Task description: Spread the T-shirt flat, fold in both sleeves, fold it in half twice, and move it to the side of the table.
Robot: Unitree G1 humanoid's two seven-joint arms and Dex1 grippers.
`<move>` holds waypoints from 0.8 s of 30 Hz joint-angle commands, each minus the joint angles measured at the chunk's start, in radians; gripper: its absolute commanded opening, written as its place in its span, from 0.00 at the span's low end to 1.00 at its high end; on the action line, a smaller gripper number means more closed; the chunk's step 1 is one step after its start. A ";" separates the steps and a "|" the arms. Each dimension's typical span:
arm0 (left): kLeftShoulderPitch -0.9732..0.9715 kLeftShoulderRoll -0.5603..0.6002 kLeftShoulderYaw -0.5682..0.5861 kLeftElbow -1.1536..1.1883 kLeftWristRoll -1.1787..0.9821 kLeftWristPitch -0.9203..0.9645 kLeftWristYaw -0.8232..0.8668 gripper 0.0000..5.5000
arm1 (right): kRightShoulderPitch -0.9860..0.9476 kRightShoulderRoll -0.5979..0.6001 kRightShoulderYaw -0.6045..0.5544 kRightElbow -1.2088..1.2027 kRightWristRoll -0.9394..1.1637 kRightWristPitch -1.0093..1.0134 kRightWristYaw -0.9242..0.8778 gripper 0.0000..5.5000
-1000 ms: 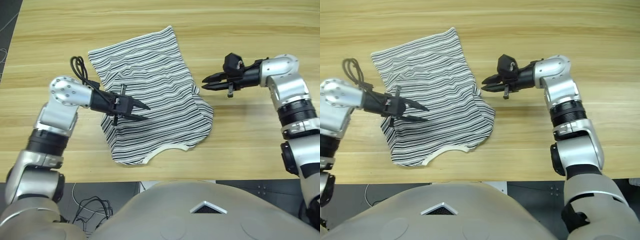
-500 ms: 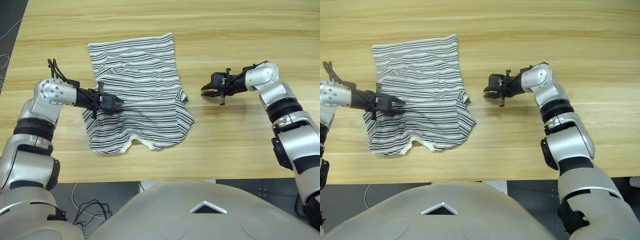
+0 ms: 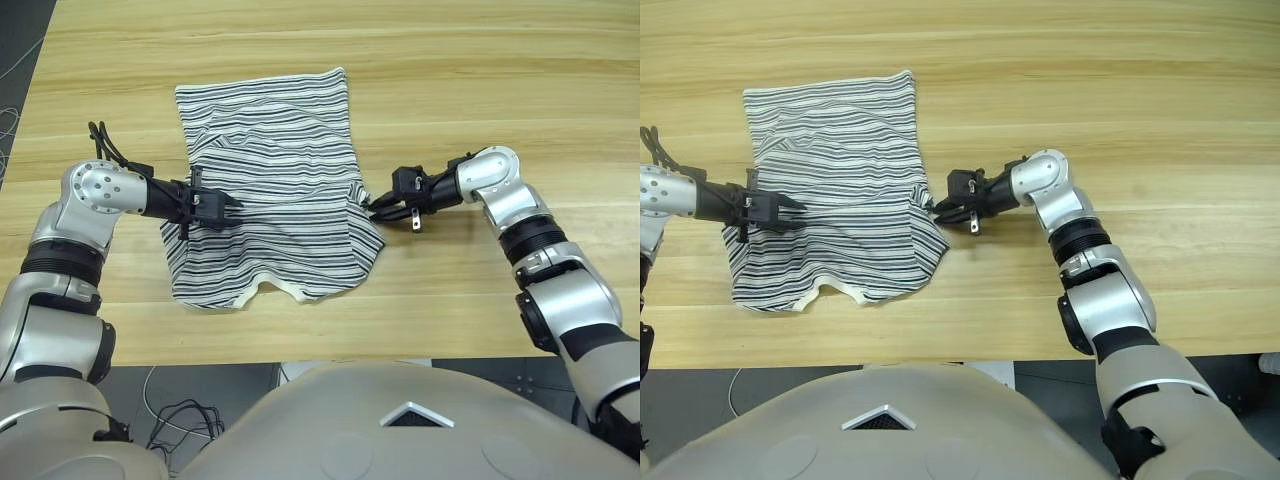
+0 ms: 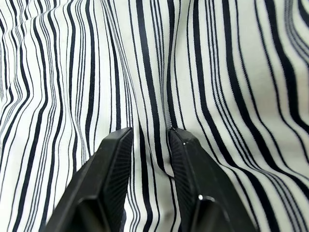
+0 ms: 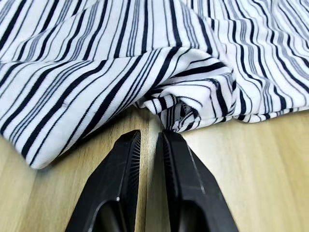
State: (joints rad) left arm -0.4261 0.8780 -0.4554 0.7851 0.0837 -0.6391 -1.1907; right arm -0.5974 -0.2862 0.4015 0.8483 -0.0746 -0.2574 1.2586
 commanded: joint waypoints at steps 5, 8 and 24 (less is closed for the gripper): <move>0.141 0.000 -0.064 0.031 0.096 0.046 -0.041 0.26 | 0.047 -0.050 0.016 -0.064 -0.022 0.079 0.043 0.26; 0.140 0.004 -0.062 0.025 0.095 0.048 -0.044 0.26 | 0.050 -0.075 0.005 -0.110 -0.018 0.102 0.053 0.35; 0.142 0.008 -0.063 0.004 0.096 0.058 -0.047 0.26 | 0.034 0.012 -0.011 -0.050 -0.008 0.106 -0.041 0.52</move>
State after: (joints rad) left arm -0.4017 0.8982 -0.4514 0.7501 0.0826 -0.6349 -1.1905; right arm -0.5617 -0.2825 0.3868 0.7714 -0.0721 -0.1534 1.2354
